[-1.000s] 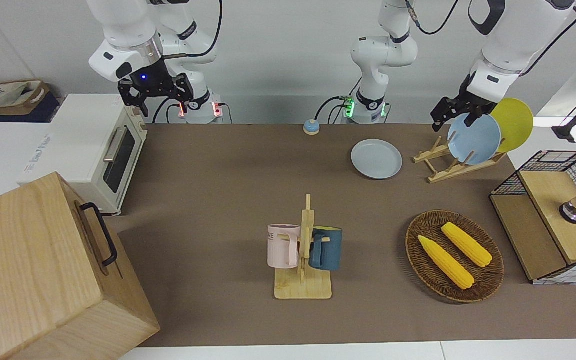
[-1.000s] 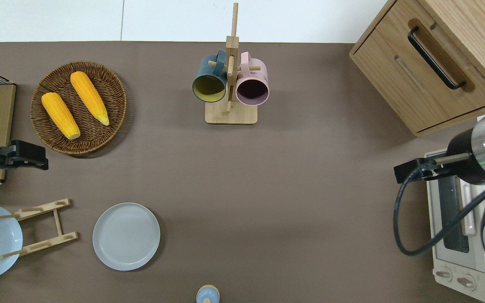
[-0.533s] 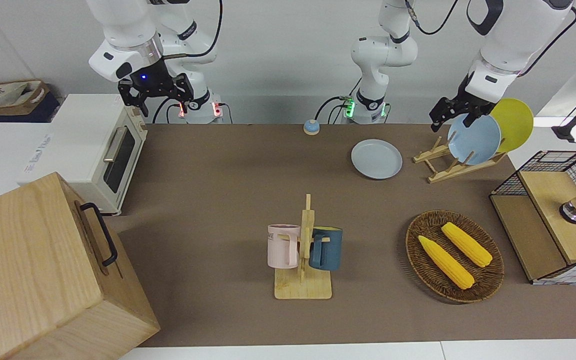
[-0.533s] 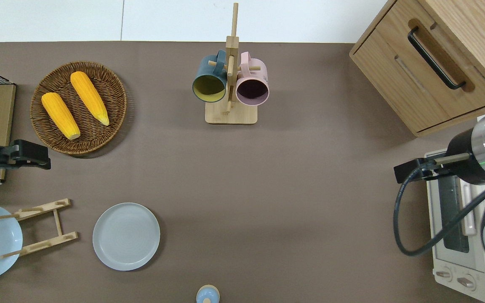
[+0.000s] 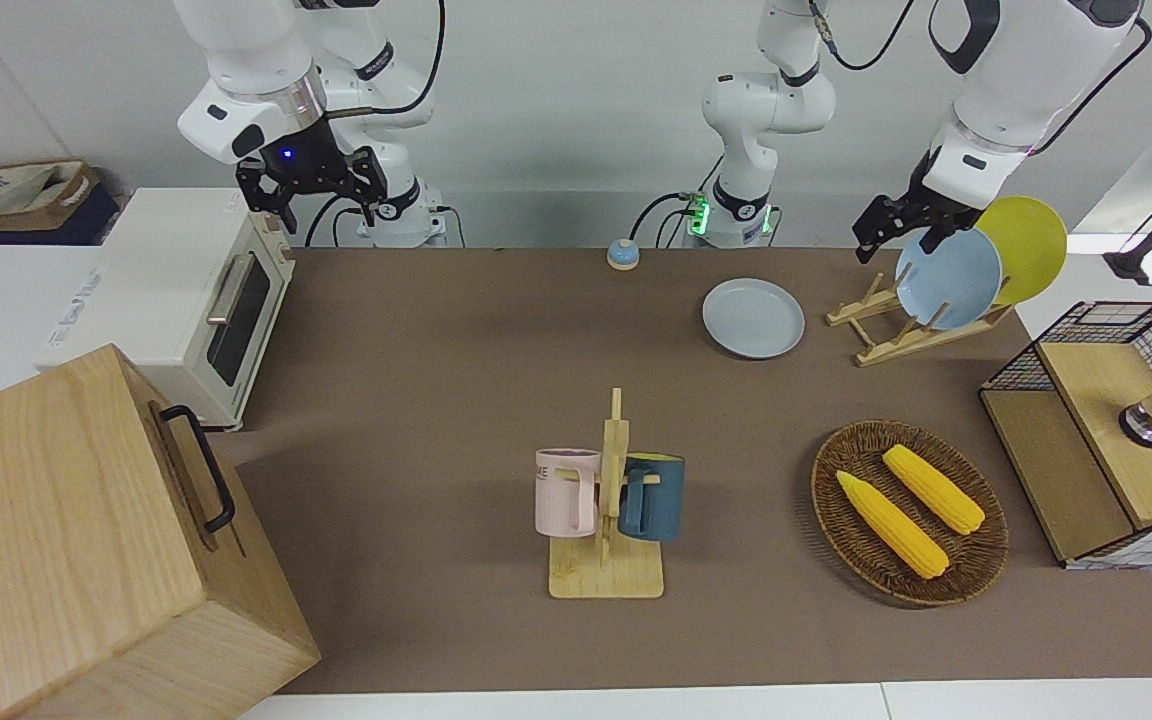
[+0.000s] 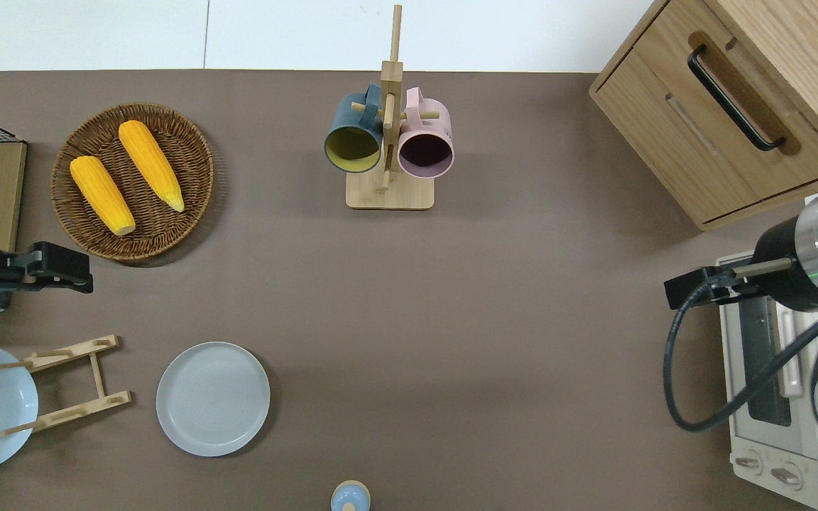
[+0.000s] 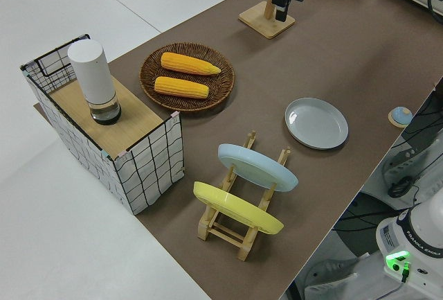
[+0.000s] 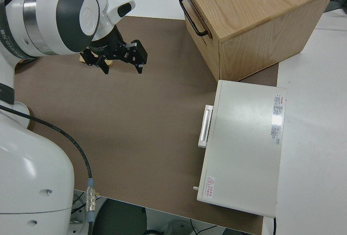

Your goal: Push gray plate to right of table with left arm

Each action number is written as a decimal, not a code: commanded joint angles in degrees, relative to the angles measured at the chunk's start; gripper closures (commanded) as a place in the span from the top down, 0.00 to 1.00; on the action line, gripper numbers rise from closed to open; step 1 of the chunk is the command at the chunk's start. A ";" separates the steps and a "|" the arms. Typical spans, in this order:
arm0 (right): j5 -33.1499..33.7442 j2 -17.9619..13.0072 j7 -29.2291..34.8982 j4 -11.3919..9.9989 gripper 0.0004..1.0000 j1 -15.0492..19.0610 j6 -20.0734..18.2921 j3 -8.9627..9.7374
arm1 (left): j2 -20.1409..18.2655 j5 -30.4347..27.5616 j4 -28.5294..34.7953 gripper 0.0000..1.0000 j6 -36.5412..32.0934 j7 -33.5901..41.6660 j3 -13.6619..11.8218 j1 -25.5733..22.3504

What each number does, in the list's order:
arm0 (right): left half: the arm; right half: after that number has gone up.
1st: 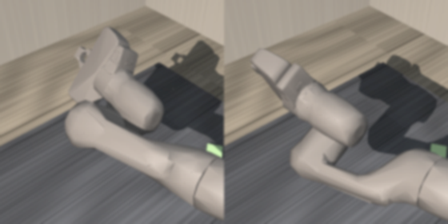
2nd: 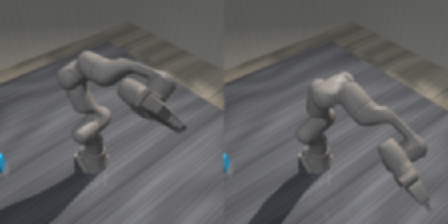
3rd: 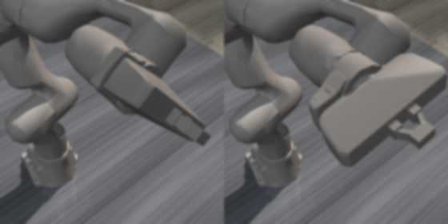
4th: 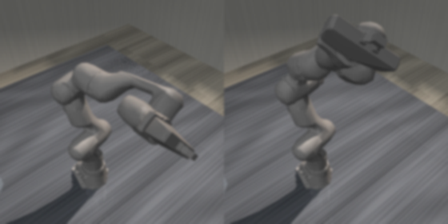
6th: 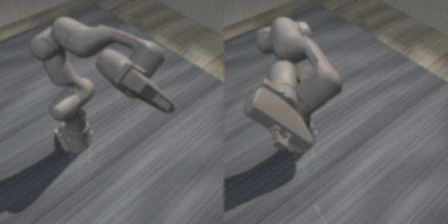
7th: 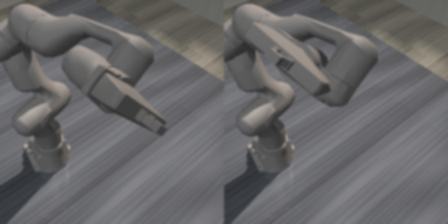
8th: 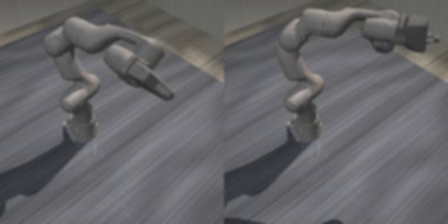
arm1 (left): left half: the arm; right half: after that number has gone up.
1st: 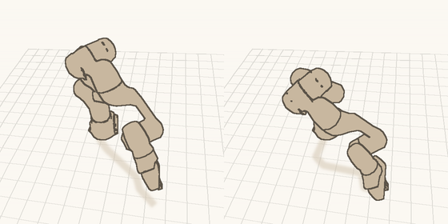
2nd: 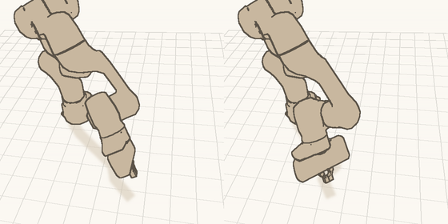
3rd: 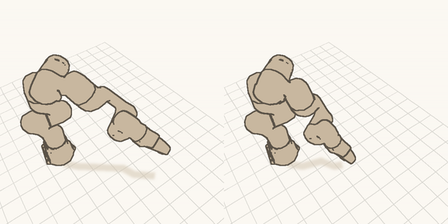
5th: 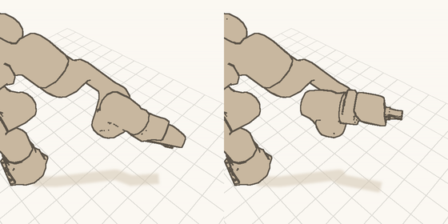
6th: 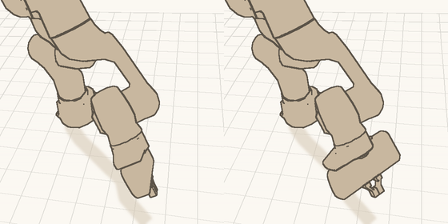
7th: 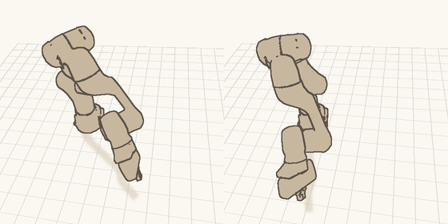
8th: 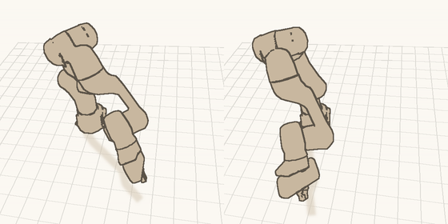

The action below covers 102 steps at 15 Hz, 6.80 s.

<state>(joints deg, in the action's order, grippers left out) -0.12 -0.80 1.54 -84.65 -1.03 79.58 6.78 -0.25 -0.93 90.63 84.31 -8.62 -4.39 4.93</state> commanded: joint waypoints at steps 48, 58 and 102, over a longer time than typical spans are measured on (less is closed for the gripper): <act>-0.23 -0.17 0.13 0.45 0.98 1.11 -0.83 0.78 | -9.77 -0.65 59.22 0.00 44.45 -0.17 -1.93 0.78; -0.23 -0.17 0.13 0.45 0.98 1.11 -0.83 0.78 | -8.54 -0.91 58.78 0.00 44.63 -0.61 -1.85 1.92; -0.23 -0.17 0.13 0.45 0.98 1.11 -0.92 0.78 | 27.49 -10.85 10.19 0.01 43.13 -66.79 17.93 36.81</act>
<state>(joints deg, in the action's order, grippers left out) -0.12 -0.80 1.54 -84.65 -1.03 79.58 6.78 23.90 -12.70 105.47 128.54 -73.21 14.06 40.33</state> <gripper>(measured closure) 0.013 0.916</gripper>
